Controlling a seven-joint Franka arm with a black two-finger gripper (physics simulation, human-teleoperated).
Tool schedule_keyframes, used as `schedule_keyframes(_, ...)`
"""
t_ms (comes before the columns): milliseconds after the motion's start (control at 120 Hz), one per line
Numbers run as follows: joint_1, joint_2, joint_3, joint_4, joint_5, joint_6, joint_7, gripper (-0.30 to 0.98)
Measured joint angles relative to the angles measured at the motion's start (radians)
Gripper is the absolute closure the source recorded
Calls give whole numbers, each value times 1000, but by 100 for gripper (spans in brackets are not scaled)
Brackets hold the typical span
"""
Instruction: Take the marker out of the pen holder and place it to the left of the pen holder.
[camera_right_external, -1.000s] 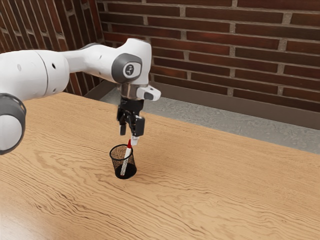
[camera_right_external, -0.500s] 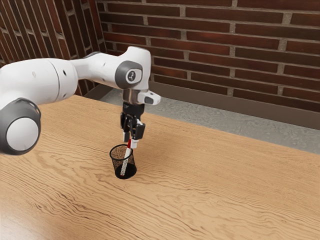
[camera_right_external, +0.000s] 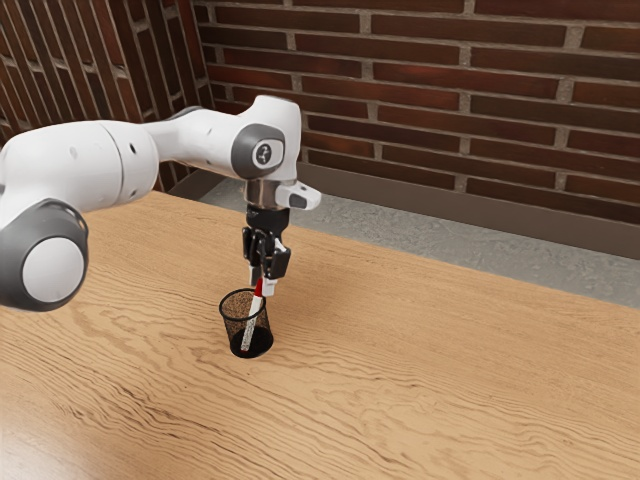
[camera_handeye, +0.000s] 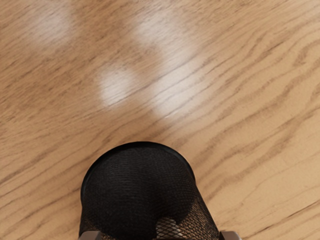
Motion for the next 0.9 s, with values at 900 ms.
schedule_keyframes(900,9,-120,-24,12,11,-106,5,75)
